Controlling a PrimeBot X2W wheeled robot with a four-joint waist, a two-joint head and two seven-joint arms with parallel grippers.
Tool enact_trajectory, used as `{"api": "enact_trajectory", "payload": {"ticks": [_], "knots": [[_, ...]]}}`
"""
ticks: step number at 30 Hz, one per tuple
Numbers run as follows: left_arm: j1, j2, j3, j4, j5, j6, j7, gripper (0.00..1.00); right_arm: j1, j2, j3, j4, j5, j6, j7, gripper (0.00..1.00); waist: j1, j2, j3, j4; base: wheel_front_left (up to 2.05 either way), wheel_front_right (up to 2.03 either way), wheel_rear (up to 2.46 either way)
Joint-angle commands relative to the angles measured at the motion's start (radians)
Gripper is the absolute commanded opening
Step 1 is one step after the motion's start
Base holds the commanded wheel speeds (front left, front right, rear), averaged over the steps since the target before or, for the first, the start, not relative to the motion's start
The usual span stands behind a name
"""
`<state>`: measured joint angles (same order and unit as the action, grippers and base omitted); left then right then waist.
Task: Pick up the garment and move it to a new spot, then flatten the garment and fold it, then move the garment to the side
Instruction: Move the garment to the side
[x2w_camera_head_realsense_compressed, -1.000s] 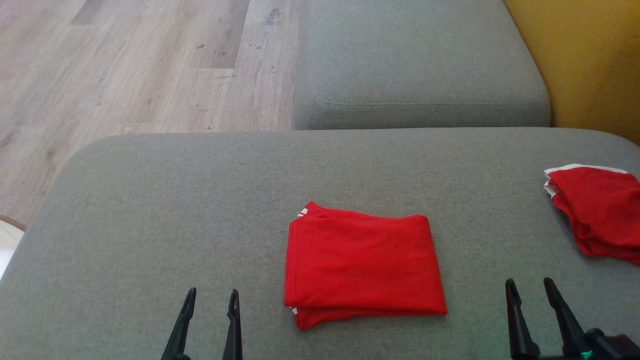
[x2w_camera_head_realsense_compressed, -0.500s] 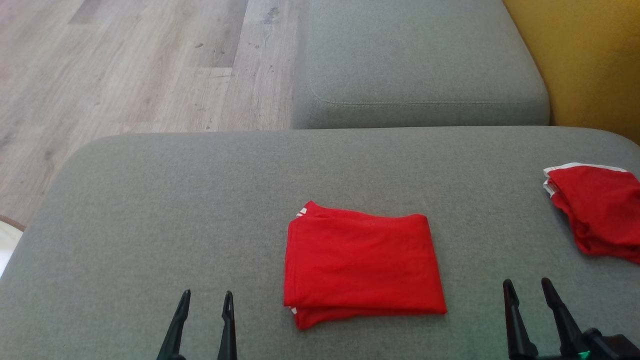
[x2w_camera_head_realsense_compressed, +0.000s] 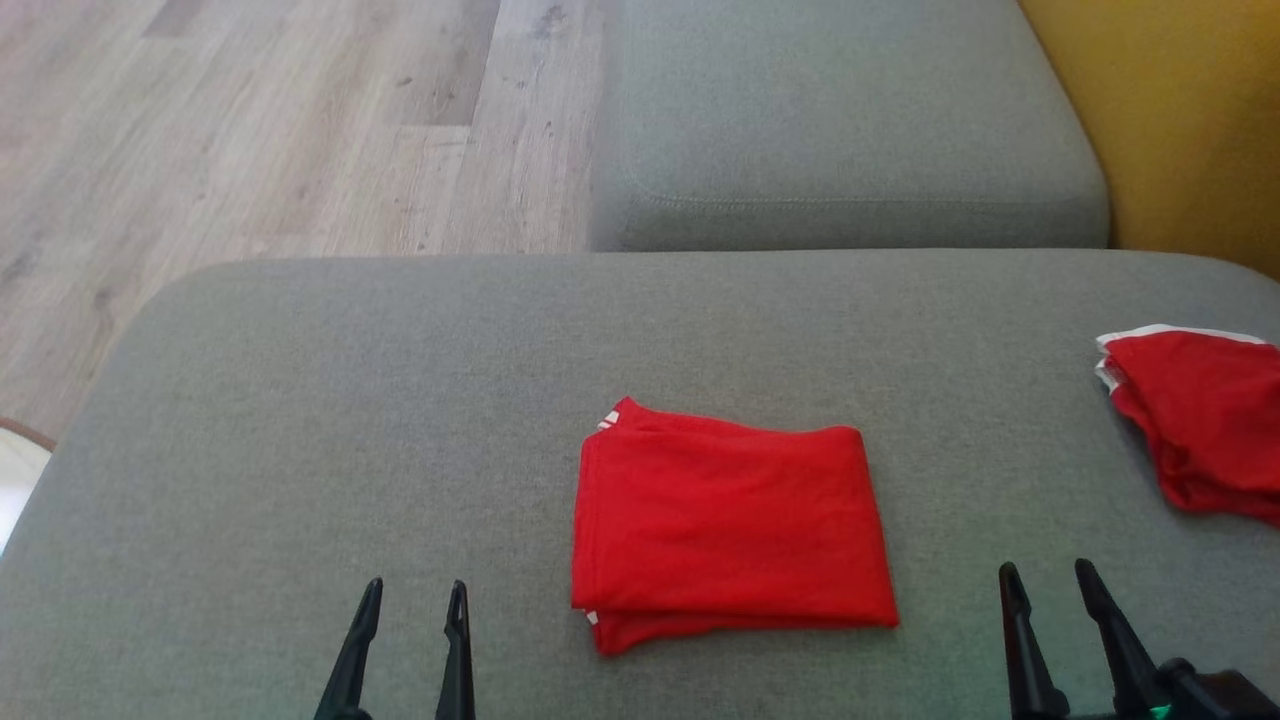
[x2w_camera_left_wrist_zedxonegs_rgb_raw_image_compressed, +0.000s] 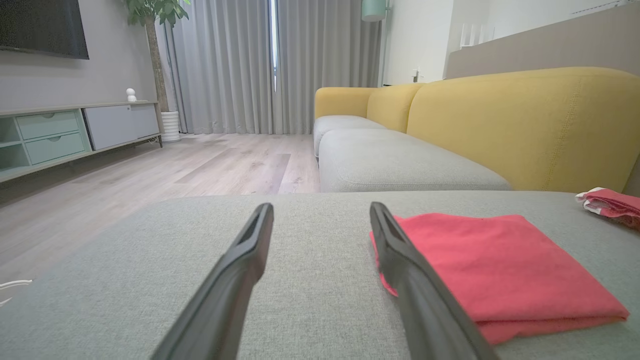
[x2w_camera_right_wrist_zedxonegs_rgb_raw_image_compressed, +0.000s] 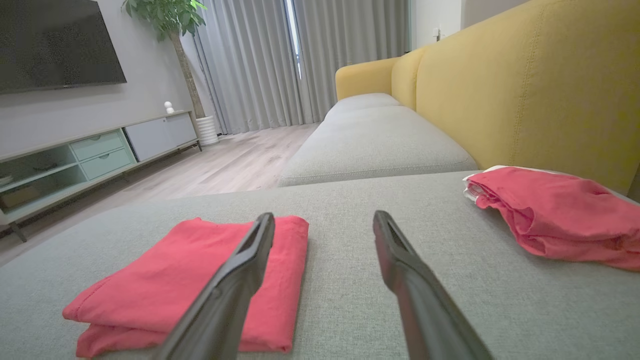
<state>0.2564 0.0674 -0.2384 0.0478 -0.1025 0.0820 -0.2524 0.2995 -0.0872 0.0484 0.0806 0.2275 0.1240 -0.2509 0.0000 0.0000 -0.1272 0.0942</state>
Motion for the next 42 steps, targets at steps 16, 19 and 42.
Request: {"api": "enact_trajectory", "payload": {"ticks": [16, 19, 42], "knots": [[-0.074, -0.016, 0.011, -0.021, 0.018, -0.027, -0.009, 1.0, -0.278, -0.072, 0.174, 0.259, 0.164, 0.007, 0.137, 1.0, 0.0, 0.0, 0.129, 0.011, 0.0, 0.0, 0.0], [-0.09, -0.017, 0.003, -0.019, 0.021, -0.031, -0.009, 1.0, -0.341, -0.079, 0.199, 0.304, 0.267, 0.007, 0.247, 1.0, 0.0, 0.0, 0.153, 0.016, 0.0, 0.0, 0.0], [-0.157, -0.017, -0.023, -0.021, -0.003, -0.018, -0.009, 1.0, -0.57, -0.189, 0.282, 0.354, 0.69, 0.007, 0.42, 0.0, 0.0, 0.0, 0.263, -0.002, 0.0, 0.0, 0.0]]}}
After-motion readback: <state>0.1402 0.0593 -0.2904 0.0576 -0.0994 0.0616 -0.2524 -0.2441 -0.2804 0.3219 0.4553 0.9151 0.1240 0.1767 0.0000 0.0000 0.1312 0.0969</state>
